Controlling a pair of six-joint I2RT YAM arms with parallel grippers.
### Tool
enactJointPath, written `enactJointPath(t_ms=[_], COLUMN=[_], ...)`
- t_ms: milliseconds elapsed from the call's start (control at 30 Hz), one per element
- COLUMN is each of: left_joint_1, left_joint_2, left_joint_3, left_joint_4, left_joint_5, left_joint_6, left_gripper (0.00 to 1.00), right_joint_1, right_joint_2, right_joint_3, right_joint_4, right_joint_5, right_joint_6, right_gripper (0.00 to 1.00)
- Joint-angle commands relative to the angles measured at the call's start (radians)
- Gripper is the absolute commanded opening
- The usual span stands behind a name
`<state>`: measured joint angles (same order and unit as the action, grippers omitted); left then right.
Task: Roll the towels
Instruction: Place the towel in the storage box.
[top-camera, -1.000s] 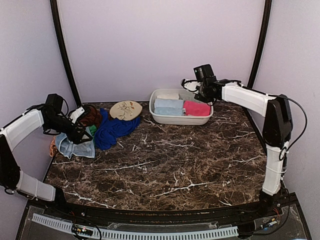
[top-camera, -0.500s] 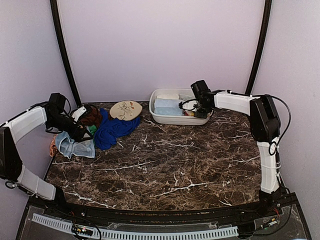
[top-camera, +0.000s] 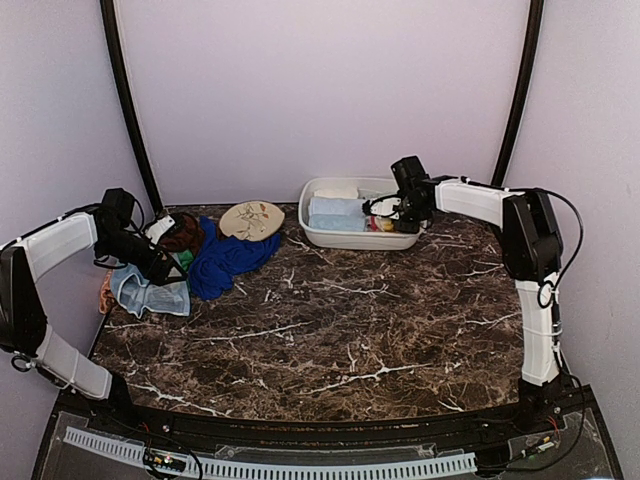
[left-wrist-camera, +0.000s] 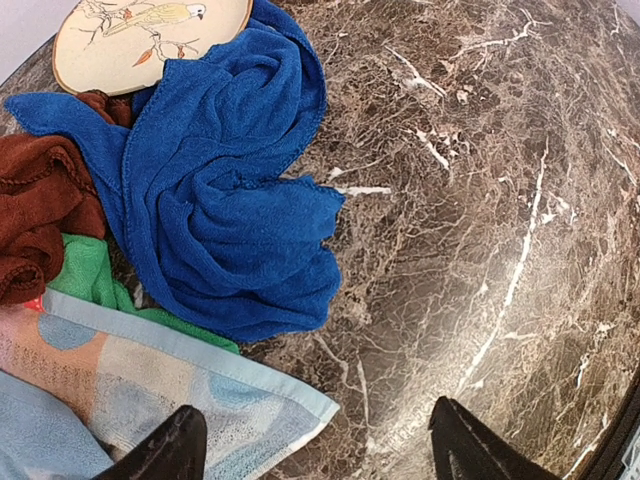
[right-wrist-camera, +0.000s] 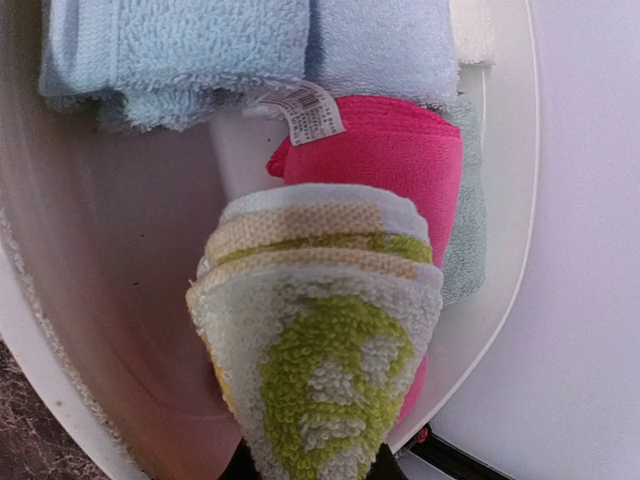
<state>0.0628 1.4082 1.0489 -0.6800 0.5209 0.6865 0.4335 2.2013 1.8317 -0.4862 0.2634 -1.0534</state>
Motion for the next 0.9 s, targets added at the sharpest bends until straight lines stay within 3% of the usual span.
enactJointPath(t_ms=[0,267,667,700,867], left_joint_1=[0.005,0.004,0.005,0.005,0.004], left_joint_2=[0.003,0.027,0.039,0.039,0.038], left_joint_3=[0.027,0.032,0.036,0.037,0.047], left_joint_4=[0.005,0.012,0.007,0.008,-0.004], left_joint_5=[-0.011,-0.015,-0.025,-0.027,-0.039], left_joint_6=[-0.012,-0.027,-0.024,-0.024,-0.017], left_gripper=[0.79,0.78,0.77,0.77,0.77], right_joint_1=[-0.007,-0.007,-0.019,-0.020,-0.021], right_joint_2=[0.018,0.040,0.012,0.011,-0.009], right_joint_3=[-0.008,-0.030,-0.054,-0.055,-0.082], right_joint_4=[0.090,0.171,0.100,0.104,0.141], right_joint_5=[-0.033,-0.067,-0.188,-0.190,-0.168], right_joint_6=[-0.037,-0.057,0.031,0.037,0.052], right_gripper=[0.00,0.00,0.00,0.01,0.33])
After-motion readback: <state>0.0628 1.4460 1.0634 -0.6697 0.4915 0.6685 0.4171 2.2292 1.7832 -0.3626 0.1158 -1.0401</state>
